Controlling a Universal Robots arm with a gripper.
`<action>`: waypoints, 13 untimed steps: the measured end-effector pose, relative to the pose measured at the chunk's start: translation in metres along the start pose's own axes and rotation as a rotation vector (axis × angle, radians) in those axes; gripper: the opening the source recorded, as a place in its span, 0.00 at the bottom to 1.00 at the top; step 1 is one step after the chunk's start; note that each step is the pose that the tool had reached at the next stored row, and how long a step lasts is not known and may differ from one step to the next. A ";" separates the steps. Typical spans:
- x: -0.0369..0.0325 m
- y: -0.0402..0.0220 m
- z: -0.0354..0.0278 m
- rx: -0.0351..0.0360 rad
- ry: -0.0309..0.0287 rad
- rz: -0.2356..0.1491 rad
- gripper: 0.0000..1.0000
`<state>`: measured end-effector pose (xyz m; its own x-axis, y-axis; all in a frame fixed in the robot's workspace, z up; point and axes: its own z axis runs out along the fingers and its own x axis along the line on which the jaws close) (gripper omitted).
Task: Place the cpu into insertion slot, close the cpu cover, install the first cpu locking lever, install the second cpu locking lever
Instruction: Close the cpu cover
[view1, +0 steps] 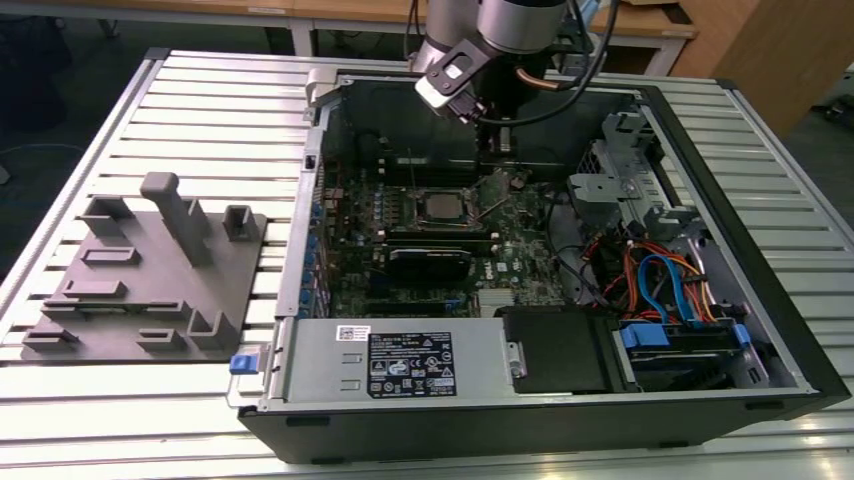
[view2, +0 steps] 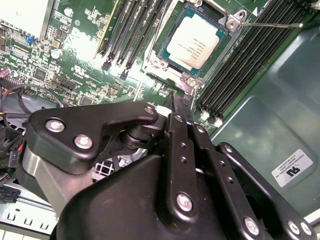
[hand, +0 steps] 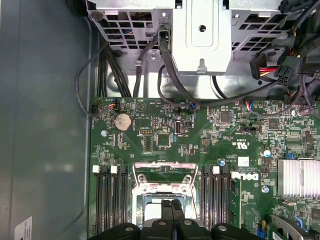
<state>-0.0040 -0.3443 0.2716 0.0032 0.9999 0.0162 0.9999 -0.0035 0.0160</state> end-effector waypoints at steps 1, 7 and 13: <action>0.0000 0.0003 0.0000 0.0000 0.0000 0.000 0.10; 0.0000 0.0025 0.0000 0.0000 0.0000 0.000 0.10; 0.0000 0.0049 0.0001 0.0000 0.0000 0.000 0.10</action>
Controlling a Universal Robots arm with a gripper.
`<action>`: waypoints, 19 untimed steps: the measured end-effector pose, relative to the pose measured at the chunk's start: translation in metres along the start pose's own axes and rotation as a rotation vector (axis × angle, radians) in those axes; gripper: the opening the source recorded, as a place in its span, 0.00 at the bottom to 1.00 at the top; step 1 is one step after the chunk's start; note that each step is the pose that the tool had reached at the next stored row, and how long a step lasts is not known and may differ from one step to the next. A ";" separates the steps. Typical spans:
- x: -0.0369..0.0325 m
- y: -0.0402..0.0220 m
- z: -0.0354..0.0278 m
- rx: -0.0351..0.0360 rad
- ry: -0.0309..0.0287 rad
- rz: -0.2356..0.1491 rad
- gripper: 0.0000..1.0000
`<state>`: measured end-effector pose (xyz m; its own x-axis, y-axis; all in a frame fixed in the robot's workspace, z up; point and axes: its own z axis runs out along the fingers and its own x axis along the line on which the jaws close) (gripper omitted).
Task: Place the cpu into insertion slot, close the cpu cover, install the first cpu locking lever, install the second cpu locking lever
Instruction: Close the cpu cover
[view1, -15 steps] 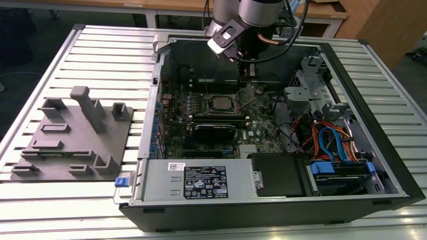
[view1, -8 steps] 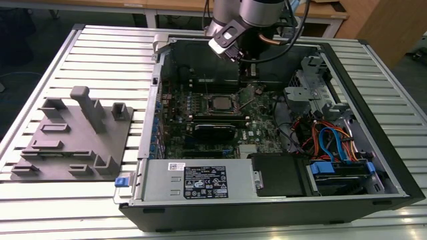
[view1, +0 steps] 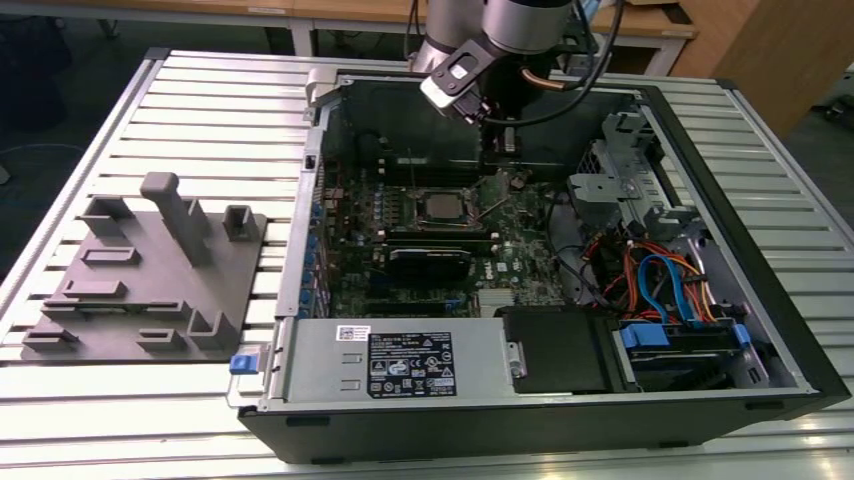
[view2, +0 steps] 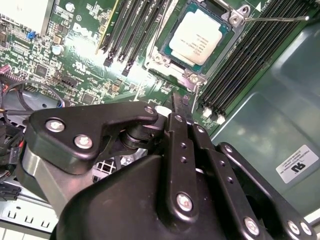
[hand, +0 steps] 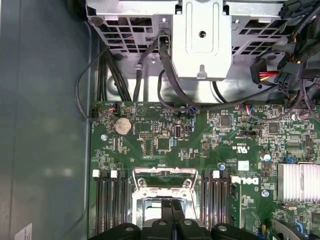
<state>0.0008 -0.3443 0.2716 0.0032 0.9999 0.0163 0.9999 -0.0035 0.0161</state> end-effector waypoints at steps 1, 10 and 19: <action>0.0000 0.0004 0.0000 0.0000 0.0000 0.000 0.10; 0.0000 0.0046 0.0001 0.0000 0.0000 0.000 0.10; 0.0001 0.0116 0.0002 0.0000 0.0000 0.000 0.10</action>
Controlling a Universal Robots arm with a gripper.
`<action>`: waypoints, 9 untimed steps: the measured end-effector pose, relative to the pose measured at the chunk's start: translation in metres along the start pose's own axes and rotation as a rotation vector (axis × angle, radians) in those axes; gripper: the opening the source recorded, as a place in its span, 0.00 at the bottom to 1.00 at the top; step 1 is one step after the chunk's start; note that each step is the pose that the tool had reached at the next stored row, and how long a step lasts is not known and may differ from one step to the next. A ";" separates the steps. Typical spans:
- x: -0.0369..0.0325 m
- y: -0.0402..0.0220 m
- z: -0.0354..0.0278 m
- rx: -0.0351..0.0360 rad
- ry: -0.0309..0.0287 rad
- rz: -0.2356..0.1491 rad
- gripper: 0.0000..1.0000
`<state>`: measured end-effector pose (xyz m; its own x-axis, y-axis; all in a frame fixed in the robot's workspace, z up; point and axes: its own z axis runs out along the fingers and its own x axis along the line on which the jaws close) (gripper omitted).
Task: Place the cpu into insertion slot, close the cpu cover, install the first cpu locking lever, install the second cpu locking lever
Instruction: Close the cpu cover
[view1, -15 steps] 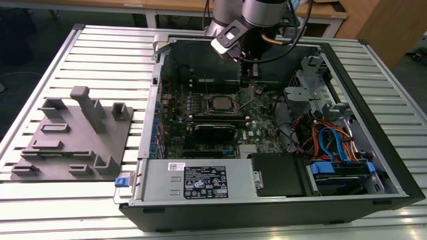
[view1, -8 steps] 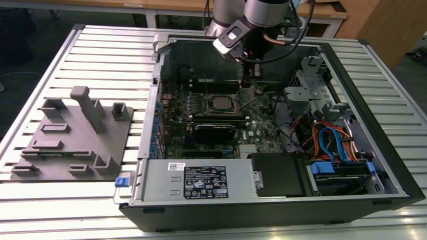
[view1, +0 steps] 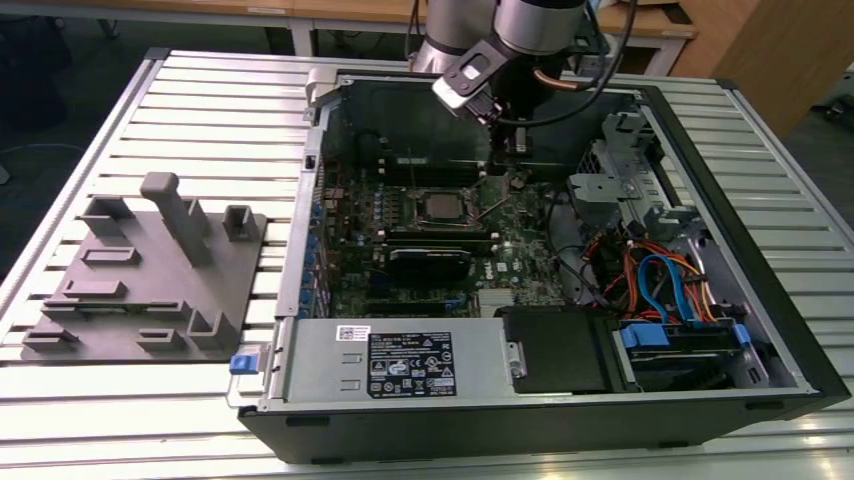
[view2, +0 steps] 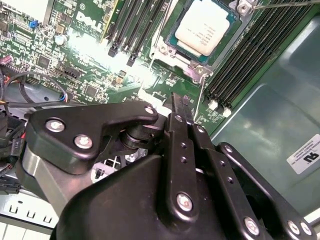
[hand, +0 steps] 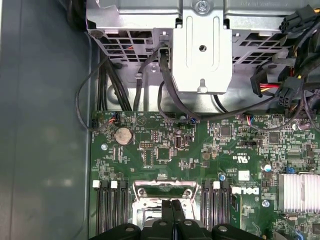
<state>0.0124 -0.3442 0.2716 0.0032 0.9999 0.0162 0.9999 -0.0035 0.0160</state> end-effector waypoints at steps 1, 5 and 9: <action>0.0000 0.0006 0.0000 0.0000 0.0000 0.000 0.10; 0.0000 0.0024 0.0000 0.0000 0.0000 0.000 0.10; 0.0001 0.0043 0.0001 0.0000 0.0000 0.000 0.10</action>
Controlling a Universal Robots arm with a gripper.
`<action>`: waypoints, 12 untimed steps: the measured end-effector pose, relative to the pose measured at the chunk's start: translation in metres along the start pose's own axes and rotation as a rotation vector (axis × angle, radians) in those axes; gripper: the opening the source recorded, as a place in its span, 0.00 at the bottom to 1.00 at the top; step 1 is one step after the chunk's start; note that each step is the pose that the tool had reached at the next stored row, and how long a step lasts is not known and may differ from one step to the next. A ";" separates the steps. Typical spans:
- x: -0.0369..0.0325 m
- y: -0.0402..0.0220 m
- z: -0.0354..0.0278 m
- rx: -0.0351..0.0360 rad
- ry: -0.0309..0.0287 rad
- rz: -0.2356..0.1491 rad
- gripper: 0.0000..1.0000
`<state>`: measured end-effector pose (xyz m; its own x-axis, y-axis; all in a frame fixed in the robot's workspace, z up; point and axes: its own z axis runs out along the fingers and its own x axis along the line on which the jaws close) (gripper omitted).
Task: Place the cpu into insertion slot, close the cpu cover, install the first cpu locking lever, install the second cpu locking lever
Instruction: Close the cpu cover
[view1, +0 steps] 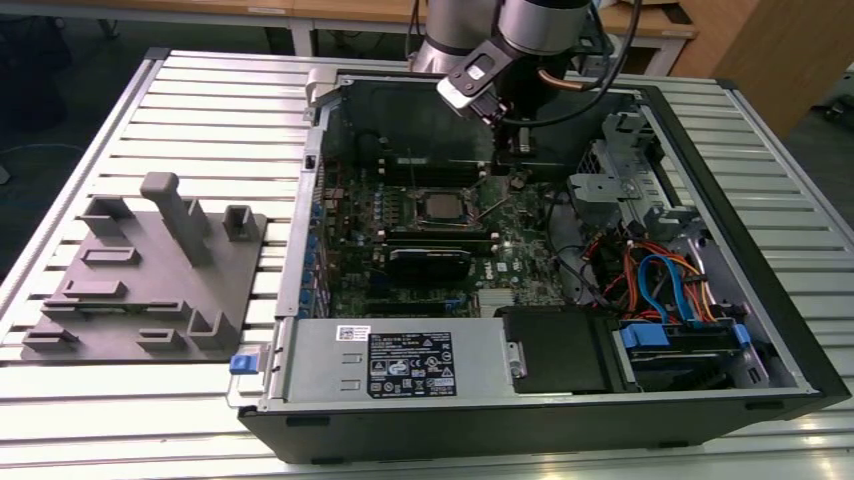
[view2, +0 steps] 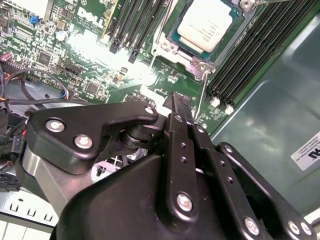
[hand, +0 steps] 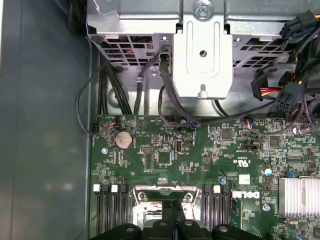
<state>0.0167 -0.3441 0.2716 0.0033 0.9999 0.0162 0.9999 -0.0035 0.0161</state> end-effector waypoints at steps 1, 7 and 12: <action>0.0000 0.0005 0.0000 0.0000 0.0000 0.000 0.10; 0.0001 0.0033 0.0001 0.0000 0.0001 0.000 0.10; 0.0002 0.0066 0.0001 0.0001 0.0000 0.000 0.10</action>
<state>0.0232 -0.3440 0.2716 0.0032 0.9999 0.0162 0.9999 -0.0035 0.0160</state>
